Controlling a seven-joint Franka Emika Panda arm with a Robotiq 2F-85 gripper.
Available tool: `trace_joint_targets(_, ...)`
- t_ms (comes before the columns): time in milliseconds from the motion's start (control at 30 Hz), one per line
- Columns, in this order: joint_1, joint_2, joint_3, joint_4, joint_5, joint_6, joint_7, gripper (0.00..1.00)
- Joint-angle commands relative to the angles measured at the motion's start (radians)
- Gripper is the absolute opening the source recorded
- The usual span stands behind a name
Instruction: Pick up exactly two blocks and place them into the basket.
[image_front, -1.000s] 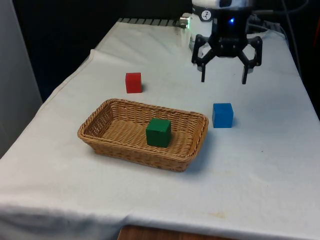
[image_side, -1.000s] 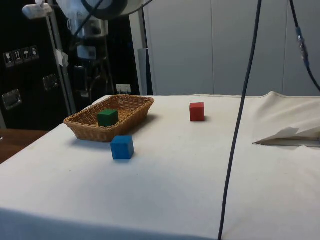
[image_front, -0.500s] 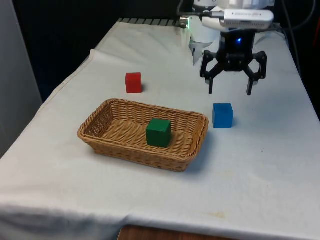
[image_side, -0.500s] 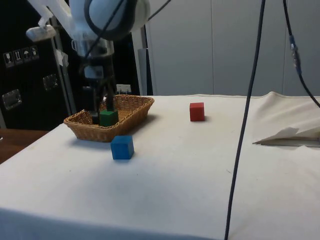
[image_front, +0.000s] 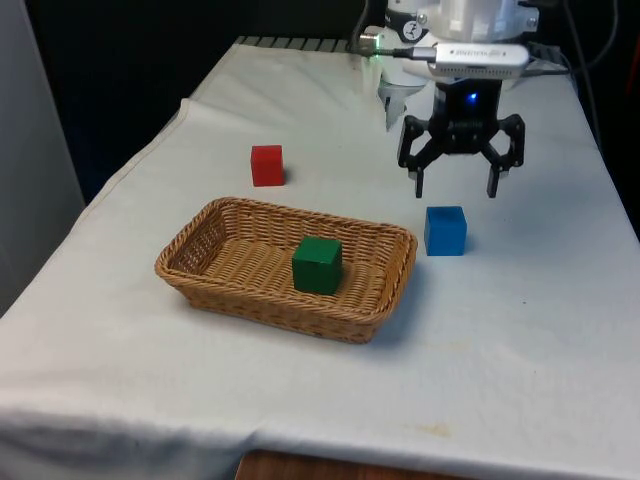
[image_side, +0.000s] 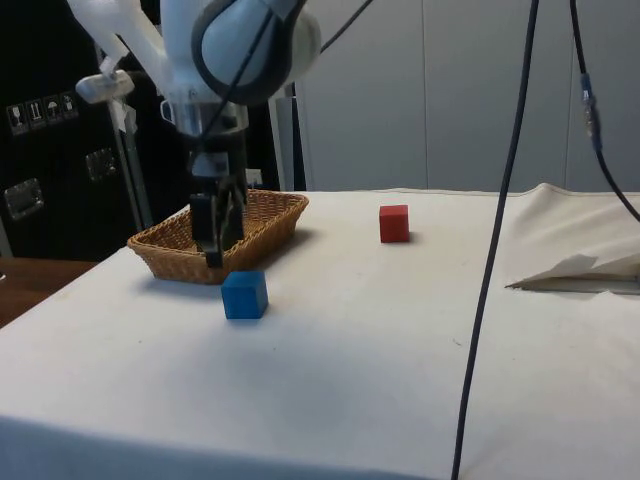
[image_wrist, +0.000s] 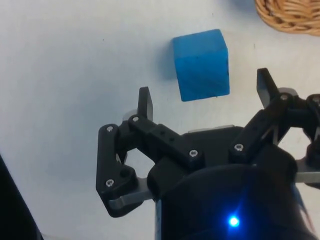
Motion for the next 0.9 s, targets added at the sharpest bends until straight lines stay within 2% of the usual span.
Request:
trace_joint_targets(0,-0.009,0.001,0.014,-0.009,0.019,0.018,-0.021,1.00)
trace_joint_targets(67,-0.011,0.005,0.016,-0.015,0.021,0.026,-0.028,1.00)
trace_joint_targets(100,0.000,0.003,0.002,-0.013,0.001,0.012,-0.009,1.00)
trace_joint_targets(133,-0.011,0.010,0.018,-0.021,0.022,0.034,-0.034,1.00)
trace_joint_targets(333,-0.012,0.029,0.020,-0.032,0.030,0.054,-0.055,1.00)
trace_joint_targets(367,-0.002,0.030,0.006,-0.027,0.013,0.042,-0.039,1.00)
trace_joint_targets(400,-0.013,0.039,0.021,-0.034,0.031,0.063,-0.060,1.00)
trace_joint_targets(467,-0.015,0.047,0.023,-0.035,0.032,0.070,-0.064,1.00)
trace_joint_targets(600,-0.015,0.075,0.022,-0.032,0.027,0.090,-0.068,1.00)
trace_joint_targets(633,-0.006,0.067,0.010,-0.033,0.013,0.077,-0.055,1.00)
trace_joint_targets(667,-0.015,0.081,0.023,-0.032,0.027,0.095,-0.068,1.00)
trace_joint_targets(867,-0.015,0.113,0.025,-0.030,0.026,0.131,-0.067,1.00)
